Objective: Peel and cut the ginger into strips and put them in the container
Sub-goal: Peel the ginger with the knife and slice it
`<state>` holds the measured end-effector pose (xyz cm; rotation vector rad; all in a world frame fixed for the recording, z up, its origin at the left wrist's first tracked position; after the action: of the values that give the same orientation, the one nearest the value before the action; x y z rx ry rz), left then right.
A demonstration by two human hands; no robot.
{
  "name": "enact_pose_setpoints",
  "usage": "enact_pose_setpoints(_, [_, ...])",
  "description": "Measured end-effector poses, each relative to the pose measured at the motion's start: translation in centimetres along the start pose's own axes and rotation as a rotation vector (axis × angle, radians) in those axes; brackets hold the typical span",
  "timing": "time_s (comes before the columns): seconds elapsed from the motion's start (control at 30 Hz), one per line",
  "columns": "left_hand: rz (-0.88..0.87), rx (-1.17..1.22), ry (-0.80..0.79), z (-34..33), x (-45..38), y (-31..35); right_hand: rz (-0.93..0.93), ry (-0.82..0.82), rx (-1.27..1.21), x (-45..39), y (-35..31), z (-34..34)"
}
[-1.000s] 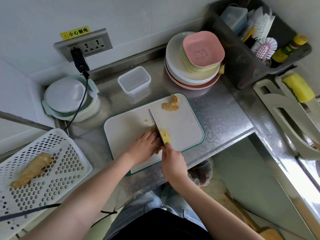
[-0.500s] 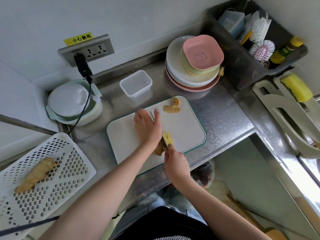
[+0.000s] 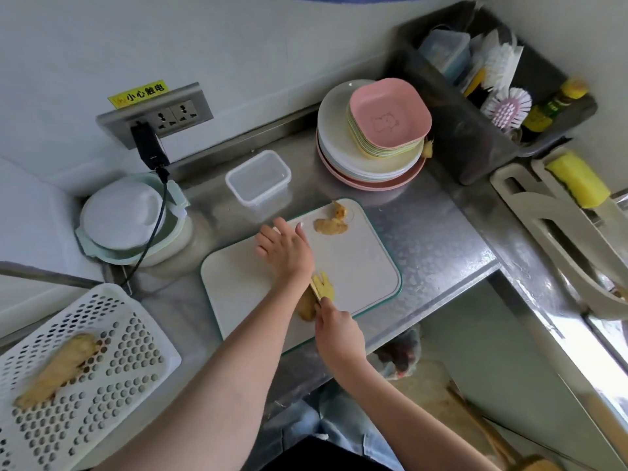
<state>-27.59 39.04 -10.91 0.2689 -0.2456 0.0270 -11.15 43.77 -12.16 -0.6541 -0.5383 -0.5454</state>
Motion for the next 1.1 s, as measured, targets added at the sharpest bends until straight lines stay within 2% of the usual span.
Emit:
enact_pose_setpoints(0.2, [-0.037,0.022,-0.097,-1.3,-0.6,1.2,-0.014,0.029,-0.075,-0.9,0.9,0.4])
enact_pose_setpoints(0.3, [-0.028,0.076,-0.124,-0.9,-0.8,0.3,0.003,0.025,-0.037,-0.8,0.8,0.2])
enact_pose_setpoints(0.37, [-0.029,0.196,-0.106,-0.7,-0.7,-1.4,0.017,0.033,-0.033,-0.7,0.7,0.2])
enact_pose_setpoints(0.47, [-0.072,0.309,0.016,-0.1,0.9,-3.3,0.032,0.046,-0.046,-0.9,1.0,0.6])
enact_pose_setpoints(0.53, [-0.21,0.147,0.1,0.1,2.9,-3.5,0.042,0.044,-0.052,-1.0,1.2,0.8])
enact_pose_setpoints(0.63, [-0.332,-0.085,0.068,-0.9,4.4,-3.5,0.041,0.045,-0.048,-1.2,1.4,1.0])
enact_pose_setpoints(0.8, [-0.287,-0.121,-0.005,-1.1,3.7,-3.7,-0.002,0.096,-0.129,-2.3,2.4,2.9])
enact_pose_setpoints(0.87, [-0.305,-0.061,-0.099,-1.7,3.6,-3.9,0.031,0.078,-0.15,-2.7,2.7,3.8])
enact_pose_setpoints(0.97, [-0.293,0.049,-0.178,-2.4,3.4,-5.3,0.082,0.104,-0.011,-2.4,2.9,4.8])
enact_pose_setpoints(1.1, [-0.301,-0.029,-0.275,-3.8,2.8,-6.5,0.123,0.174,0.301,-1.4,2.4,4.9])
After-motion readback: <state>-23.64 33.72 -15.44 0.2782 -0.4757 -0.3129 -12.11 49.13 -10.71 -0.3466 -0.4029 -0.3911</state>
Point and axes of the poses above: each hand's wrist, its own x-axis away from the middle knuckle, its own z-axis out of the back of the hand, y = z × x, the point moved 8 cm from there along -x, towards the middle knuckle, and after that the axes turned 8 degrees about -y, right-handed, at the moved point
